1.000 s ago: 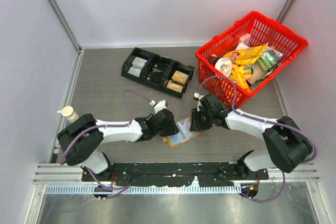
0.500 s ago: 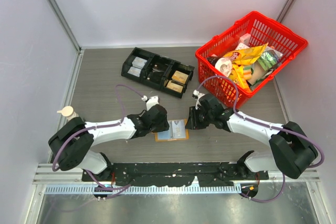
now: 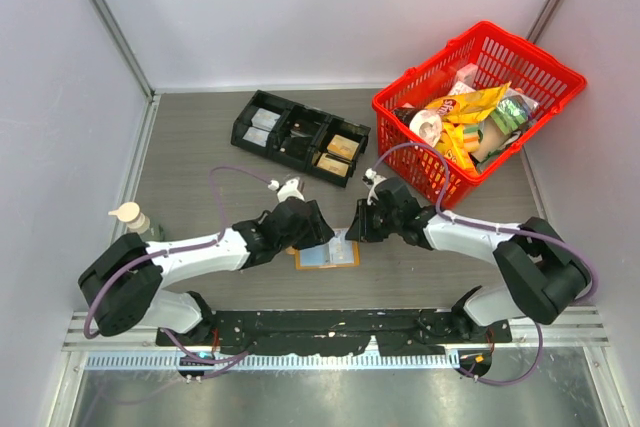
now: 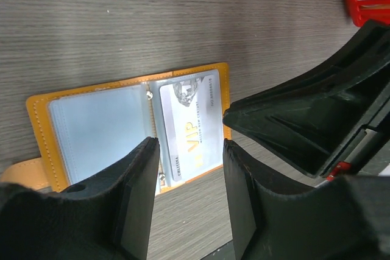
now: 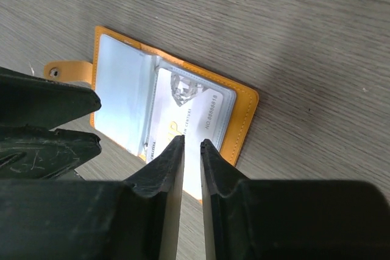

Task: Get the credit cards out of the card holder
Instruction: Remove the credit card from the card holder.

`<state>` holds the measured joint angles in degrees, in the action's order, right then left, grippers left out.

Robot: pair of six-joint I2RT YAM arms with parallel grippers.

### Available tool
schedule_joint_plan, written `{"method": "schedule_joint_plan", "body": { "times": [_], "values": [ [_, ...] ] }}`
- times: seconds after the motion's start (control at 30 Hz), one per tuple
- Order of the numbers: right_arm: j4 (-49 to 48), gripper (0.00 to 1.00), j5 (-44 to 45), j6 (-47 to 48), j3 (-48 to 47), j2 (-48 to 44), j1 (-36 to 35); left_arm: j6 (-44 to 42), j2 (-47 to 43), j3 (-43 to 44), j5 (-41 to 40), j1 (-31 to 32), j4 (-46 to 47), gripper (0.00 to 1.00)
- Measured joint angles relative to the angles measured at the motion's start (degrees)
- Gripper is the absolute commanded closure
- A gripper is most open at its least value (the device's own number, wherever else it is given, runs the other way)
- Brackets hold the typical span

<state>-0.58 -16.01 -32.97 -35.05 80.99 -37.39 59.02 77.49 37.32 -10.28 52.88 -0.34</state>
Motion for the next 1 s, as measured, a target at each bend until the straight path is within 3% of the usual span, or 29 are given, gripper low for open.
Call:
{"method": "schedule_joint_plan", "body": {
  "times": [0.33, 1.0],
  "values": [
    [-4.4, 0.87, -0.9, -0.6, 4.2, 1.9, 0.1, 5.4, 3.5, -6.2, 2.6, 0.0, 8.0, 0.52],
    [-10.5, 0.88, -3.8, -1.7, 5.6, 3.9, 0.3, 8.3, 5.5, -8.8, 4.0, 0.0, 16.6, 0.58]
  ]
}}
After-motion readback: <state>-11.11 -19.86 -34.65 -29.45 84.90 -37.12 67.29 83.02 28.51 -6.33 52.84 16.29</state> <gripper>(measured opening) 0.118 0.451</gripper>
